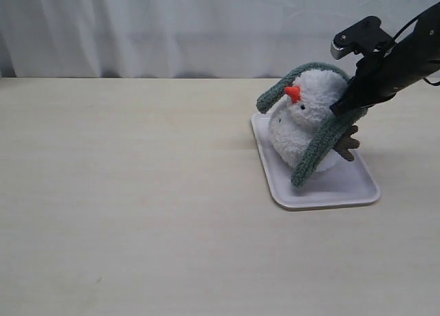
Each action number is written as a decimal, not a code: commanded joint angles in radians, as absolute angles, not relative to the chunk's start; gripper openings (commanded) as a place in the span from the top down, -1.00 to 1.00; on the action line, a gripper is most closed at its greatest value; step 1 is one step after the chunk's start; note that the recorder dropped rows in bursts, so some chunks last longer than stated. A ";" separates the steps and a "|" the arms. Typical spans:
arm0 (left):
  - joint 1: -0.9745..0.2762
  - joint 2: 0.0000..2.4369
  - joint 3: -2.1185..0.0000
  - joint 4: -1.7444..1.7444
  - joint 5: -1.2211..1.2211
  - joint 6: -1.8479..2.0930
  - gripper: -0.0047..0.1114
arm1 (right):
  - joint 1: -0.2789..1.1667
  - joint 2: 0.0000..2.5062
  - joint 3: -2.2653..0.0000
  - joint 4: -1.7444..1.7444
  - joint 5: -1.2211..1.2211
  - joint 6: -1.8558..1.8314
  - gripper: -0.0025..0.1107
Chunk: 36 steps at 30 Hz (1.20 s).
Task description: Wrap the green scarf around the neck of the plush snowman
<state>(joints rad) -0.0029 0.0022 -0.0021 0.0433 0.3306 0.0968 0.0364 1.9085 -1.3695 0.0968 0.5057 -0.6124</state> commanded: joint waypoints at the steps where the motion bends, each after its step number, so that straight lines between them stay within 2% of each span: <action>1: -0.001 0.000 0.000 0.041 0.323 0.095 0.92 | 0.038 1.907 -1.371 0.086 0.513 -0.606 0.89; 3: -0.001 0.000 0.000 0.041 0.323 0.095 0.92 | 0.038 1.907 -1.371 0.089 0.529 -0.604 0.88; 5: -0.001 0.000 0.000 0.041 0.323 0.095 0.92 | 0.038 1.903 -1.373 0.089 0.533 -0.557 0.77; 10: -0.001 0.000 0.000 0.041 0.323 0.095 0.92 | 0.038 1.843 -1.373 0.110 0.528 -0.471 0.07; 13: -0.001 0.000 0.000 0.041 0.323 0.095 0.92 | 0.038 1.799 -1.373 0.127 0.521 -0.420 -0.19; 22: -0.001 0.000 0.000 0.041 0.323 0.095 0.92 | 0.038 1.687 -1.373 0.172 0.548 -0.346 -0.19; 28: -0.001 0.000 0.000 0.041 0.323 0.095 0.92 | 0.038 1.577 -1.373 0.229 0.751 -0.404 0.06; 32: -0.001 0.000 0.000 0.041 0.323 0.095 0.92 | 0.038 1.574 -1.291 0.547 0.903 -0.700 0.16; 36: -0.001 0.000 0.000 0.041 0.323 0.095 0.92 | 0.045 1.570 -1.181 0.556 0.890 -0.863 0.19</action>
<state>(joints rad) -0.0029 0.0022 -0.0021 0.0433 0.3325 0.0968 0.0382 1.5813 -1.2184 0.5423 0.8964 -0.7548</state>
